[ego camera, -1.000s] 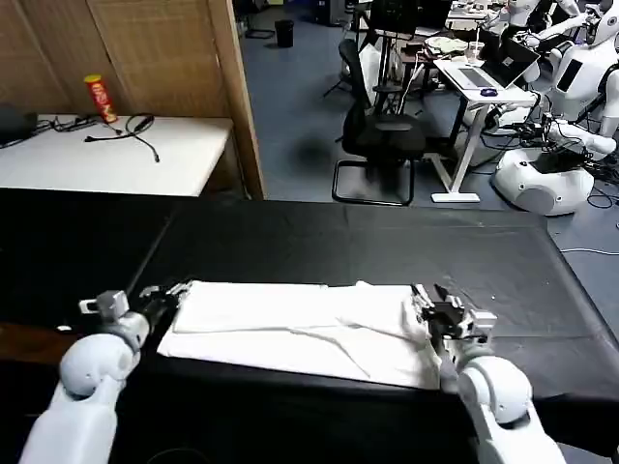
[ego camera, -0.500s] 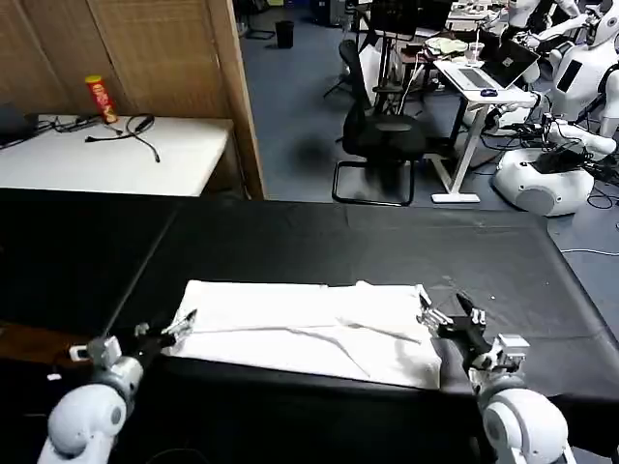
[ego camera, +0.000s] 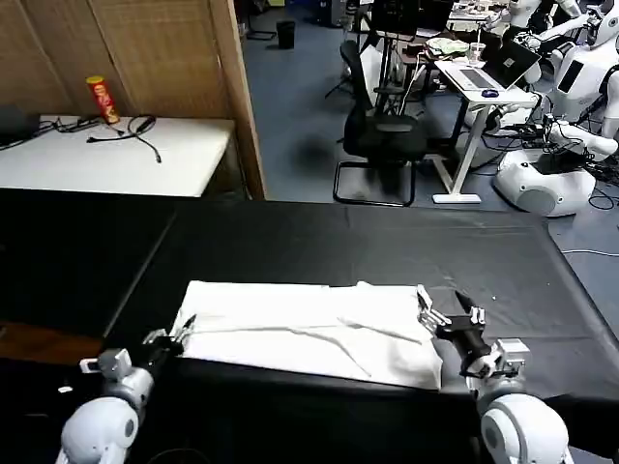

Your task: Fold and organize the clothes.

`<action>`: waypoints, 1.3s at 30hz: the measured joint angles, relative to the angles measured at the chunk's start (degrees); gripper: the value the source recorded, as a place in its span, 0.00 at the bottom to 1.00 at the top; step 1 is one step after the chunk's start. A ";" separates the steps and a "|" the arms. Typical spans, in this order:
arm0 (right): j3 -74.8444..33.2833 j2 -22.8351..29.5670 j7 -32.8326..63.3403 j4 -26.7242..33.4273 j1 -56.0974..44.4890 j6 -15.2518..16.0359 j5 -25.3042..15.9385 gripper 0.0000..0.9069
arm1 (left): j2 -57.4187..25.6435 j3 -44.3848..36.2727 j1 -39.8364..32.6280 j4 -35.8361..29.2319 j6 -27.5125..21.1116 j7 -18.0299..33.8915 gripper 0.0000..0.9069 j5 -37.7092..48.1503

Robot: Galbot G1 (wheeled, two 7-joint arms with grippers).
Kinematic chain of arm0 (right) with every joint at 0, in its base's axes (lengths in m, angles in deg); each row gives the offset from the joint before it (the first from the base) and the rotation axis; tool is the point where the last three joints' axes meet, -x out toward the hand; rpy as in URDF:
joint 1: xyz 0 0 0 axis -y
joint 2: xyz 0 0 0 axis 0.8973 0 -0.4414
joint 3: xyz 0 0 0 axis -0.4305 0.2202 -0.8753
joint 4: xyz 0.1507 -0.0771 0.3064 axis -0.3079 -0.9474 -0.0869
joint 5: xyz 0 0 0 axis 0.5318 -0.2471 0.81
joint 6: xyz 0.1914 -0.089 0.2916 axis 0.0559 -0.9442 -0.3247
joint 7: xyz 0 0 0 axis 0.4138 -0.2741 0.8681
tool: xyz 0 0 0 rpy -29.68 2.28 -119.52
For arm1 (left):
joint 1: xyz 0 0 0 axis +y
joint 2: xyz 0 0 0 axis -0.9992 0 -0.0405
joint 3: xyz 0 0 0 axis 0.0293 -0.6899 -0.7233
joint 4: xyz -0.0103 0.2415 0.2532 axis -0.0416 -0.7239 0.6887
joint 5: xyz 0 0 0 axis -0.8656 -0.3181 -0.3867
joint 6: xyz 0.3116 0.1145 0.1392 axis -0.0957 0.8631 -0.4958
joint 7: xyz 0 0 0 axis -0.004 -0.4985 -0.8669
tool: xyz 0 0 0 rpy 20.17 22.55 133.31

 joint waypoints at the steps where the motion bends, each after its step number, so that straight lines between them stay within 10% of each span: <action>1: 0.01 0.02 -0.05 0.00 0.07 -0.05 -0.16 0.97 | -0.24 -0.05 -0.20 0.19 -0.46 -0.12 0.00 0.55; 8: -0.25 0.43 -0.09 -0.11 -0.16 -0.19 -0.30 0.97 | -2.40 0.26 -1.40 0.66 -2.54 -0.60 0.00 1.66; 22: -0.17 1.51 0.05 -0.35 -0.61 -0.32 -0.76 0.97 | -12.33 5.21 -1.04 3.77 9.31 -0.14 0.00 -21.79; 39: -1.92 3.32 0.29 -2.11 -3.87 -0.98 -1.66 0.97 | -5.05 -3.93 0.12 -8.46 2.15 4.52 0.00 -7.54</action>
